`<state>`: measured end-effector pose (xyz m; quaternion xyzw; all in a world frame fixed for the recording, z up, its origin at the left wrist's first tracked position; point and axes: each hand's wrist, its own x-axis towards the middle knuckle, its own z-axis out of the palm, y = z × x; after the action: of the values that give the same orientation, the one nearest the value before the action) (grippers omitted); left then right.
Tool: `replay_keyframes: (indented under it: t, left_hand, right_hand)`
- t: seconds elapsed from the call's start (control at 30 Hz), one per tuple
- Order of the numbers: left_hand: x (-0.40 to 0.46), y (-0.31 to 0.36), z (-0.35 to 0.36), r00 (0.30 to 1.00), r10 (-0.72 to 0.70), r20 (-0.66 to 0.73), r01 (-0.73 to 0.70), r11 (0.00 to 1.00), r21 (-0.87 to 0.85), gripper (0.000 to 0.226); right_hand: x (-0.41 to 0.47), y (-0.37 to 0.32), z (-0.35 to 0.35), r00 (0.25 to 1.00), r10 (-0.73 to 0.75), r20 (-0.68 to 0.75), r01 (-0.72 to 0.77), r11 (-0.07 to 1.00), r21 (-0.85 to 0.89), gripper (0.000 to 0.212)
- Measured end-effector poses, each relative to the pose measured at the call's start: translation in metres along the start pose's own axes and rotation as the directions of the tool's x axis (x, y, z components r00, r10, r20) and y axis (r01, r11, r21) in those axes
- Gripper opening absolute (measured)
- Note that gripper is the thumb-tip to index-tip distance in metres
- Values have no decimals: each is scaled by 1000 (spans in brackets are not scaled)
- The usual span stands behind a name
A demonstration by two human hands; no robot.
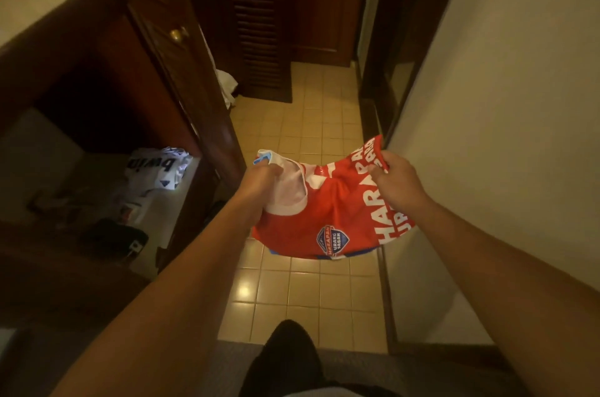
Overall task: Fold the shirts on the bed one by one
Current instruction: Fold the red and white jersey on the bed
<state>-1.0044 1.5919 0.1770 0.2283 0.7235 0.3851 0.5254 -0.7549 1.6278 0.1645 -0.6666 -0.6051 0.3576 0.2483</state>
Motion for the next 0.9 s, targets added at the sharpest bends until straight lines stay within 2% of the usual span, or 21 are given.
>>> replay_keyframes:
  t: [0.17, 0.3, 0.43, 0.53, 0.73, 0.9]
  left_hand:
    - [82, 56, 13, 1000, 8, 24, -8, 1000, -12, 21]
    - [157, 108, 21, 996, 64, 66, -67, 997, 49, 4]
    - [222, 153, 22, 985, 117, 130, -132, 985, 111, 21]
    - [264, 183, 19, 981, 124, 147, -141, 984, 110, 24]
    - [319, 234, 20, 974, 218, 54, -222, 971, 85, 29]
    - [367, 268, 22, 983, 184, -25, -185, 983, -15, 42]
  right_hand:
    - [94, -23, 8, 998, 42, 51, -45, 998, 40, 39]
    - [172, -50, 17, 993, 74, 89, -80, 995, 66, 35]
    - [242, -77, 26, 989, 113, 96, -123, 988, 97, 33]
    - [291, -98, 30, 987, 135, 92, -145, 983, 109, 32]
    - [378, -137, 35, 993, 64, 104, -75, 992, 99, 37]
    - [451, -165, 48, 985, 3, 172, -21, 994, 103, 34]
